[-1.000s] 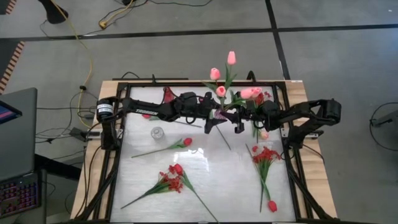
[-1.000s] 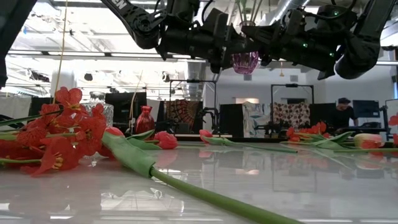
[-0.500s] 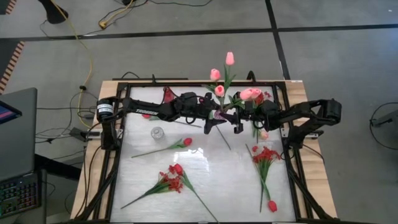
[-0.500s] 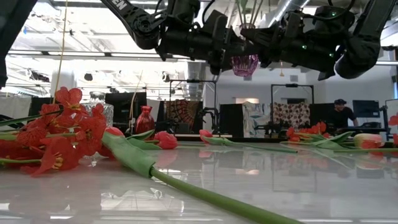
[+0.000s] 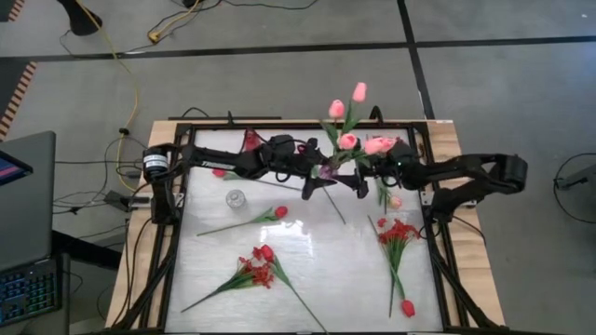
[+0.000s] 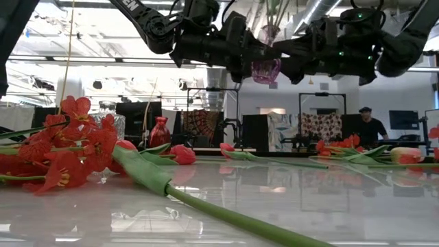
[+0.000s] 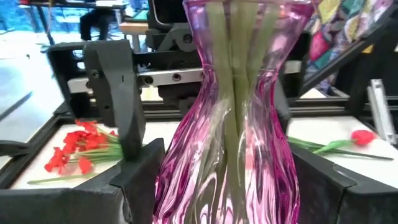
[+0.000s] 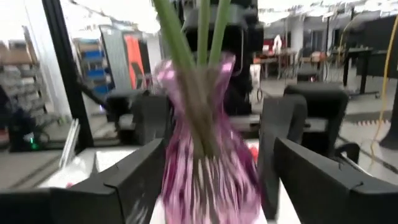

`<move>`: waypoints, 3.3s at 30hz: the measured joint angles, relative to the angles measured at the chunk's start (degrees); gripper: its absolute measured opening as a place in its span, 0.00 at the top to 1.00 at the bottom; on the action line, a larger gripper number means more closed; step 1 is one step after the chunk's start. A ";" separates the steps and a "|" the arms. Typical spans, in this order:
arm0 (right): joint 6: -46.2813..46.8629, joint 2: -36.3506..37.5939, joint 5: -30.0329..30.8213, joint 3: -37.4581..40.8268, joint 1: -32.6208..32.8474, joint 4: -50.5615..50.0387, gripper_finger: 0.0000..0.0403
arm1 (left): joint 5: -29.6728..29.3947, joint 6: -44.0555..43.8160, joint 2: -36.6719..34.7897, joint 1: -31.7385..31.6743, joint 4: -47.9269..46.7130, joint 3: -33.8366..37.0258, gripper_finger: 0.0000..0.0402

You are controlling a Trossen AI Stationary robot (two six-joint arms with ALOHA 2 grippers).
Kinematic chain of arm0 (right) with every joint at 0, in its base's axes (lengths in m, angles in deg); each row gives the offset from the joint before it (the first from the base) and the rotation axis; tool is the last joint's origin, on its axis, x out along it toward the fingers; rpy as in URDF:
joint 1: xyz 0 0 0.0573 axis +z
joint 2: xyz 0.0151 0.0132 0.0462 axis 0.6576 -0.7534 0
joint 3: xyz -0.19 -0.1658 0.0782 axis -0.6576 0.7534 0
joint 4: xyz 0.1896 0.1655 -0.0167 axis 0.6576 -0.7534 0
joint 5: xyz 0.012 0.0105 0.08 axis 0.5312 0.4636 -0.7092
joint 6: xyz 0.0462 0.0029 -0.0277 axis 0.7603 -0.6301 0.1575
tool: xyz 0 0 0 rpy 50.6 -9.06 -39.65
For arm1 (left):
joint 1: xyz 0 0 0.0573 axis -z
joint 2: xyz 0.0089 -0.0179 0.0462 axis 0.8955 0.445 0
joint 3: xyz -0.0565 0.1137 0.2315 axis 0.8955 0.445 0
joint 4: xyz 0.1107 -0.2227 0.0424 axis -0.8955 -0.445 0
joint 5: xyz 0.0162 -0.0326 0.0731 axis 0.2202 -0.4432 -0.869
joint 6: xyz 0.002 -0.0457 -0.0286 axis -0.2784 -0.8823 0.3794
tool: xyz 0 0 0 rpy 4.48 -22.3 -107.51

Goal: Sort flowers into vase by color
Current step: Adjust the purple vase, then put the pink tulip into the purple vase

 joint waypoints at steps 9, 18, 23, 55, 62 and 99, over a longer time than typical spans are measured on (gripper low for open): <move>-5.61 11.11 0.76 -6.19 0.33 -26.50 0.18 | -3.30 0.02 -0.77 -0.81 7.86 6.49 0.35; -11.79 7.48 7.73 -12.23 5.04 -32.81 0.18 | -6.11 1.99 -0.77 0.74 10.02 6.80 0.35; -14.12 5.89 10.28 -14.03 7.61 -32.80 0.18 | -6.16 1.96 -0.77 0.88 9.11 6.78 0.35; -13.65 6.33 14.80 -16.31 8.85 -34.64 0.38 | -6.02 1.44 -0.72 0.96 8.70 6.74 0.22; -12.75 6.33 16.29 -16.31 8.85 -34.59 0.61 | -6.00 1.36 -0.70 0.94 8.49 6.74 0.21; -13.11 11.99 18.99 -16.17 8.76 -52.18 0.16 | -4.78 12.17 -7.03 -1.25 -14.36 5.05 0.19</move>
